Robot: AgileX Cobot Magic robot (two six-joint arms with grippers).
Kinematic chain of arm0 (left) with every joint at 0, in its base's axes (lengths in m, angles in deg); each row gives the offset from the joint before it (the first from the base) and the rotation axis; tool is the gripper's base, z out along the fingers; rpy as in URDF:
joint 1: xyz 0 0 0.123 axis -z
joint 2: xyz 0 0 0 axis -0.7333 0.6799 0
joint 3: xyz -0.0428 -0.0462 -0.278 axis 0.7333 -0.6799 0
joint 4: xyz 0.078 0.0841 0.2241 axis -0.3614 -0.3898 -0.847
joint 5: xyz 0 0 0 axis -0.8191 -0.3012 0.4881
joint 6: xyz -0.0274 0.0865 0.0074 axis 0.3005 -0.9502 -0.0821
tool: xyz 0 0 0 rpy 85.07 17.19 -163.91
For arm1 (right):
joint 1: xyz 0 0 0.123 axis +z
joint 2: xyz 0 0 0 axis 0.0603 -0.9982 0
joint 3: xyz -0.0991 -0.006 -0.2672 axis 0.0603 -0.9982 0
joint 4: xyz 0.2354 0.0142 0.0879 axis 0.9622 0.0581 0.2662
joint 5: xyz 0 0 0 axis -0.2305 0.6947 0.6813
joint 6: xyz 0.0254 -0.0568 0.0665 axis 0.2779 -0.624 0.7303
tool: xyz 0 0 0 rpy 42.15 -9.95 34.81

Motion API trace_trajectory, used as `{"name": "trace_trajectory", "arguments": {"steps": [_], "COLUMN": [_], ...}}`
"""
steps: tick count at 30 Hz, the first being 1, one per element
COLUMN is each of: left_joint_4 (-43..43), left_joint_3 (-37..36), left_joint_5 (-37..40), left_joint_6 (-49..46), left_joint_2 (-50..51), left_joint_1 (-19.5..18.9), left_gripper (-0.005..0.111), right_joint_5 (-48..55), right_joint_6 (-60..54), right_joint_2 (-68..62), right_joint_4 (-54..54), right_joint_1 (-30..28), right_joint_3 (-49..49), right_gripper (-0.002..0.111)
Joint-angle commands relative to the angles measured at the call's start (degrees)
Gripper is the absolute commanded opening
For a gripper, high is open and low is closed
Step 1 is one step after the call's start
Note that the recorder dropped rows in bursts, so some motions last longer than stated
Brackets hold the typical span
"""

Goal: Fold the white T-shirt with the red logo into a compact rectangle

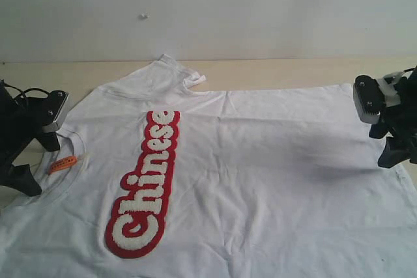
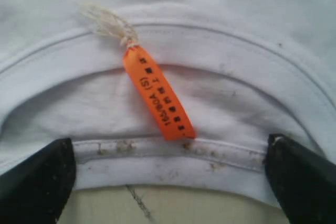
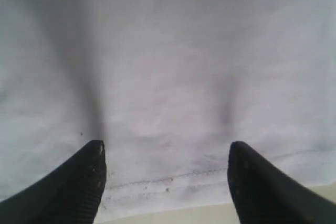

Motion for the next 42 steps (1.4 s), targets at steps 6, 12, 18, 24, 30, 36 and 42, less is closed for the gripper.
{"name": "trace_trajectory", "arguments": {"steps": [6,12,18,24,30,36,42], "left_joint_4": [0.25,0.25,0.25,0.25,0.25,0.25,0.25], "left_joint_3": [-0.78,-0.78,-0.78,-0.78,-0.78,-0.78,-0.78], "left_joint_5": [-0.47,-0.47,-0.47,-0.47,-0.47,-0.47,-0.47], "left_joint_6": [-0.19,-0.19,-0.19,-0.19,-0.19,-0.19,-0.19], "left_joint_2": [1.06,1.06,1.06,1.06,1.06,1.06,1.06], "left_joint_1": [0.00,0.00,0.00,0.00,0.00,0.00,0.00], "left_gripper": [0.094,0.094,0.094,0.094,0.094,0.094,0.094], "right_joint_5": [-0.50,-0.50,-0.49,-0.49,-0.25,0.40,-0.73], "right_joint_6": [-0.44,-0.44,-0.44,-0.59,-0.63,-0.63,-0.63], "right_joint_2": [-0.26,-0.26,-0.26,-0.13,-0.13,-0.24,-0.35], "right_joint_4": [-0.12,-0.12,-0.46,-1.18,-1.17,-1.50,-1.50], "right_joint_1": [-0.13,-0.13,-0.13,0.30,0.30,0.30,0.43], "right_joint_3": [0.36,0.36,0.36,0.36,0.36,0.36,0.36], "right_gripper": [0.066,0.072,0.072,0.072,0.082,0.105,0.105]}}
